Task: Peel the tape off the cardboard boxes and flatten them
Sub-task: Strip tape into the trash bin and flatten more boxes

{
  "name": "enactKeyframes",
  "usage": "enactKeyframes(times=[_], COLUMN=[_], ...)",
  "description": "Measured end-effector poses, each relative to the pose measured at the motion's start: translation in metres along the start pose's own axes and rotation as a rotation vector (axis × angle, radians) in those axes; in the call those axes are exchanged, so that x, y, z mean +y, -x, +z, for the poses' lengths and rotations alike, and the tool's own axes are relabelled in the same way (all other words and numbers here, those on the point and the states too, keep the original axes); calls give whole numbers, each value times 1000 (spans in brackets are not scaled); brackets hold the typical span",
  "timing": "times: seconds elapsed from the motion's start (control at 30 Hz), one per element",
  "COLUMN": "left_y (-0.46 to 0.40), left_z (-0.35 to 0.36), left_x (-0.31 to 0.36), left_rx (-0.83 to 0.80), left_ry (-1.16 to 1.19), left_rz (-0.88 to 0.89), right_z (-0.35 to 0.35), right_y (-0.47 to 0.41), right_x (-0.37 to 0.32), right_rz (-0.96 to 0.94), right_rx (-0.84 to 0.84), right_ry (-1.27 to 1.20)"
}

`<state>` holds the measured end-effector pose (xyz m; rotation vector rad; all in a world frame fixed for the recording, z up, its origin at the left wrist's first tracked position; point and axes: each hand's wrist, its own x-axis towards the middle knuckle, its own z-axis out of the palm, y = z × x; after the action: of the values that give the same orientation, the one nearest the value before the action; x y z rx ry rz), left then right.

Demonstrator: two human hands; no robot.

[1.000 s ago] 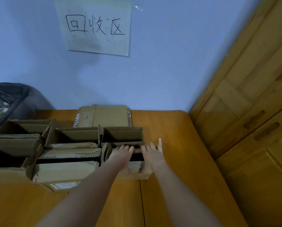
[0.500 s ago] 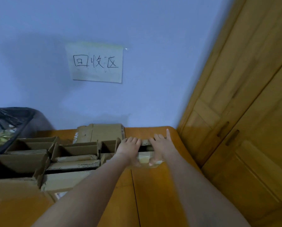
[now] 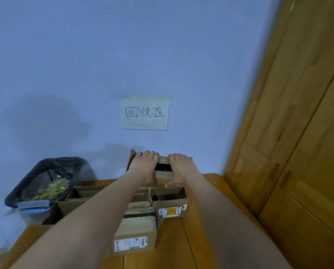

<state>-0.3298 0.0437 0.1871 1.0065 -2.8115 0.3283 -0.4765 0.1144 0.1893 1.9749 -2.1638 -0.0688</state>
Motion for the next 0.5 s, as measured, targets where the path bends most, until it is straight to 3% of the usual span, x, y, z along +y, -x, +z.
enactKeyframes(times=[0.5], left_y=[143], left_z=[-15], left_x=[-110], left_rx=[49], left_ry=[-38], left_rz=[-62], right_z=[-45], right_y=[14], right_x=[-175], right_rz=[-38], right_rx=[18], right_ry=[111])
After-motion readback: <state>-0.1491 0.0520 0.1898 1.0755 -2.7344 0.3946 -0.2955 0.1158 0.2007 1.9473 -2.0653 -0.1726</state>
